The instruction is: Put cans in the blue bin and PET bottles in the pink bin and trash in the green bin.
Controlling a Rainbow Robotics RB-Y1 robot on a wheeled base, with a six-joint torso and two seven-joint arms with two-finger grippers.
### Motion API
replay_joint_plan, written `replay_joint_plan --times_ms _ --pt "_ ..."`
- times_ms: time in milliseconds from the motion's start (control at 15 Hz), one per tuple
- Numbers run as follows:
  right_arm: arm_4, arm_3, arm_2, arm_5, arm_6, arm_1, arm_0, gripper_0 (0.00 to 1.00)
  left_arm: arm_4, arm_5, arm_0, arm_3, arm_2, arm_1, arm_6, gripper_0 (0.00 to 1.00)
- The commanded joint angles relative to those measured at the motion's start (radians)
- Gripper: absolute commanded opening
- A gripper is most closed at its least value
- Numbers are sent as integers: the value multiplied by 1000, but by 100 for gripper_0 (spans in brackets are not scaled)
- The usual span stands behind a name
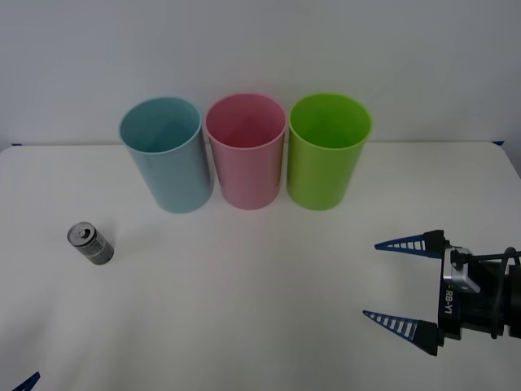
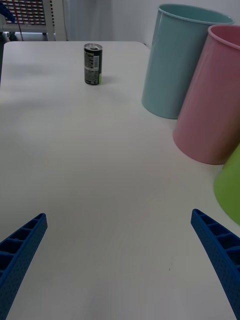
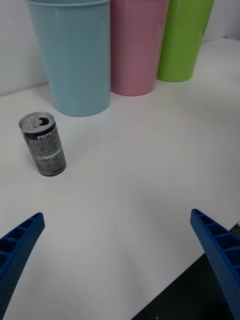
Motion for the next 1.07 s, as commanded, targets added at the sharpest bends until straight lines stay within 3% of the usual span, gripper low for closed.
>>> replay_joint_plan --times_ms 67,400,733,1067 --pt "0 0 0 0 0 0 0 100 0 0 0 0 0 0 0 100" --pt "0 0 0 0 0 0 0 100 -26 -2 31 -11 35 25 -3 100" --pt "0 0 0 0 0 0 0 100 69 -2 20 37 9 25 -129 100" --pt "0 0 0 0 0 0 0 100 104 5 9 43 -3 31 -117 100"
